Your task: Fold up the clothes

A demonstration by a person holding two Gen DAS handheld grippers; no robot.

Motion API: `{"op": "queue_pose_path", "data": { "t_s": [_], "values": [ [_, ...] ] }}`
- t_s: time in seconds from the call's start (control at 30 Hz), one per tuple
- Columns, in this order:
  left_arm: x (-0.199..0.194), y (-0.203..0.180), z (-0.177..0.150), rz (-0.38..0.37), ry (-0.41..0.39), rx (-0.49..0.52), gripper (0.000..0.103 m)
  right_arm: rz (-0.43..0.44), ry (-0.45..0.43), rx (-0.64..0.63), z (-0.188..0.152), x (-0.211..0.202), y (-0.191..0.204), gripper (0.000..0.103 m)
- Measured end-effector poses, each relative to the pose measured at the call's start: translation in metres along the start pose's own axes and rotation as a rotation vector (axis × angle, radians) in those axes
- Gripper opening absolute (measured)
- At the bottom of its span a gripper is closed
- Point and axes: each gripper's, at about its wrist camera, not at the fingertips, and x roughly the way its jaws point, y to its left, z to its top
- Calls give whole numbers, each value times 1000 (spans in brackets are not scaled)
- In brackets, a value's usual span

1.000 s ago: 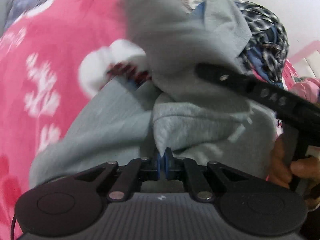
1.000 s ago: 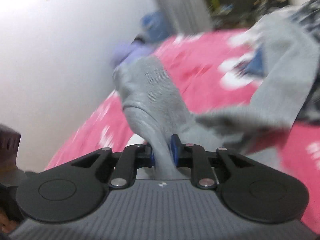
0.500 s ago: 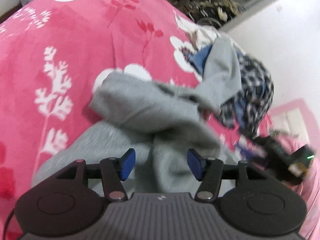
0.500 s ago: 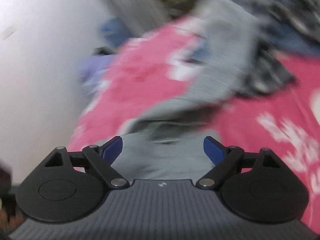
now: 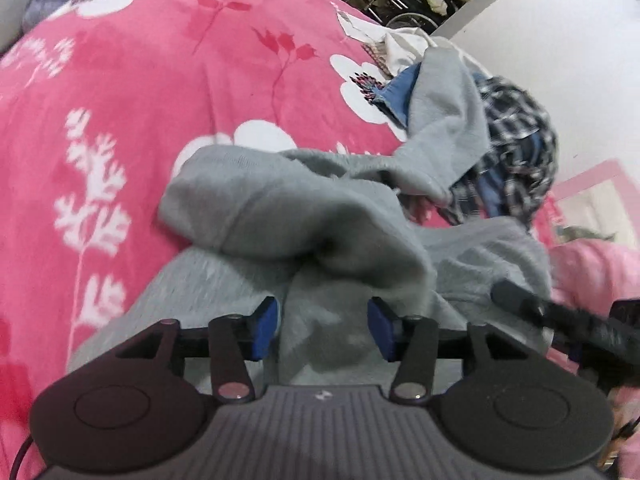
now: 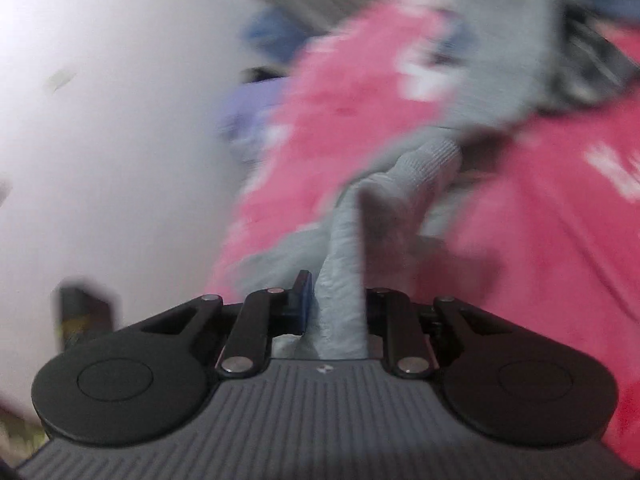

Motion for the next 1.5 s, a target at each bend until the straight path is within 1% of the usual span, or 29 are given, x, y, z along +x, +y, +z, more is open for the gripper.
{"op": "queue_pose_path", "data": {
  "t_s": [0.03,0.07,0.1,0.13,0.2,0.27,0.33,0.37,0.43,0.47,0.53,0.57,0.63,0.67,0.7,0.73,0.77,0.8,0.83,0.9,0.93,1.0,1.1,1.17,1.27,1.37,1.4,1.43,1.5],
  "values": [
    [-11,8,-3,-32,-1,-19,55,51,13,-65,-6,-2,16,16],
    [-22,16,-5,-64,-3,-38,58,97,38,-135,-11,-1,34,16],
    [-33,24,-8,-82,-8,-61,60,128,74,-214,-20,2,52,16],
    [-44,32,-10,-99,-14,-83,61,157,113,-296,-29,6,70,16],
    [-64,49,-12,-124,-33,-130,62,191,214,-478,-53,21,105,16],
    [-80,65,-16,-130,-63,-182,64,203,301,-623,-78,40,129,15],
    [-90,80,-23,-105,-80,-236,65,196,369,-732,-101,57,146,15],
    [-93,83,-26,-96,-81,-246,65,193,395,-787,-112,65,153,15],
    [-96,83,-29,-109,-75,-236,65,185,433,-854,-123,75,163,17],
    [-97,82,-31,-115,-72,-231,68,177,445,-889,-126,79,167,18],
    [-97,74,-34,-132,-55,-180,73,146,438,-964,-134,84,177,22],
    [-97,71,-34,-124,-45,-154,73,127,427,-1002,-140,88,183,24],
    [-97,64,-34,-112,-32,-107,74,89,413,-1073,-143,102,193,33],
    [-97,61,-34,-106,-30,-88,74,74,407,-1102,-143,107,196,34],
    [-98,58,-33,-101,-28,-68,74,72,400,-1104,-142,104,194,36],
    [-99,55,-33,-104,-28,-52,74,70,394,-1106,-141,100,191,44],
    [-101,53,-34,-113,-28,-36,75,69,387,-1108,-140,96,189,49],
    [-102,49,-35,-115,-24,-11,75,66,379,-1107,-139,92,186,61],
    [-103,45,-36,-117,-20,13,75,61,365,-1095,-136,84,178,76],
    [-105,36,-41,-114,-10,83,75,42,340,-1063,-129,65,163,86],
    [-104,28,-43,-115,-5,125,75,36,337,-1031,-124,56,156,88],
    [-102,9,-48,-87,-5,227,75,19,332,-964,-116,44,142,90],
    [-97,-18,-55,-43,-4,380,76,-4,335,-835,-99,26,118,90],
    [-90,-38,-62,-16,8,502,77,-14,320,-744,-89,15,100,90],
    [-69,-69,-76,29,61,694,77,-30,284,-590,-71,-4,71,90],
    [-42,-92,-95,104,116,882,76,-63,194,-371,-44,-30,31,91],
    [-31,-99,-102,141,128,940,73,-66,154,-302,-36,-38,20,91],
    [-23,-102,-107,169,137,979,71,-70,115,-233,-28,-46,9,91],
    [-11,-104,-108,216,148,977,63,-62,39,-108,-14,-60,-11,91]
  ]
}}
